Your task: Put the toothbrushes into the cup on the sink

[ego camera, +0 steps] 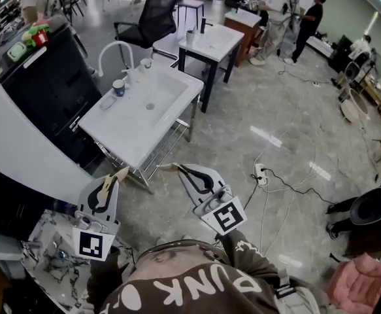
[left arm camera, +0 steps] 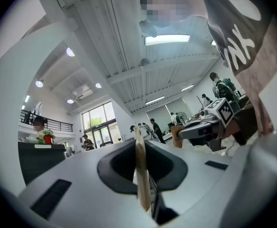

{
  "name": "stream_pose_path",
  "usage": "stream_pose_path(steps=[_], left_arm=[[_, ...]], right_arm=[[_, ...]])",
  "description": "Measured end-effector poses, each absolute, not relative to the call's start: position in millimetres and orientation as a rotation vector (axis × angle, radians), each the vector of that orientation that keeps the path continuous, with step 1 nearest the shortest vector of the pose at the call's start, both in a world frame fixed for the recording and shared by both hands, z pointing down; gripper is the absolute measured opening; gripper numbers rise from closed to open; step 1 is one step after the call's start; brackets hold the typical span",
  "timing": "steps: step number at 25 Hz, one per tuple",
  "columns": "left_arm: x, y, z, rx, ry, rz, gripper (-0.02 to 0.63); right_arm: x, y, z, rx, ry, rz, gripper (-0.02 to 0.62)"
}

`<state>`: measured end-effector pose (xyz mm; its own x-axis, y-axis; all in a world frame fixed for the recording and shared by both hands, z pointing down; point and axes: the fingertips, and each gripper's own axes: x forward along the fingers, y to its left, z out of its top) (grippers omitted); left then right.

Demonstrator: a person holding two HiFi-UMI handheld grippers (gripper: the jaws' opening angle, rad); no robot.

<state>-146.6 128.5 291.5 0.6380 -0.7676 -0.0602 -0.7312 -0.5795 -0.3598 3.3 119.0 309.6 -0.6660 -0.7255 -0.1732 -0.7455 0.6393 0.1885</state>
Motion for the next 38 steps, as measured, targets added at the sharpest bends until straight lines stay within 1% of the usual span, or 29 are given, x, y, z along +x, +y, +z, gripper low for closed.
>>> stream_pose_path(steps=[14,21,25,33,38], left_arm=[[-98.9,122.3,295.2,-2.501,1.217,-0.195,0.031],[-95.8,82.5,306.7,-2.517,1.226,-0.240,0.029],[-96.5,37.0,323.9,-2.536,1.220,-0.246,0.029],[-113.9,-100.6,352.2,-2.597,1.264,-0.231,0.029],[-123.4,-158.1,357.7,-2.602,1.276,-0.246,0.030]], right_arm=[[51.9,111.6,311.3,-1.217,2.758,0.365,0.012],[61.5,73.8,318.3,-1.233,2.752,0.334,0.012],[59.8,29.0,331.0,-1.247,2.774,0.328,0.012],[39.1,-114.5,352.3,-1.260,2.826,0.280,0.012],[24.8,-181.1,358.9,-1.237,2.875,0.289,0.012]])
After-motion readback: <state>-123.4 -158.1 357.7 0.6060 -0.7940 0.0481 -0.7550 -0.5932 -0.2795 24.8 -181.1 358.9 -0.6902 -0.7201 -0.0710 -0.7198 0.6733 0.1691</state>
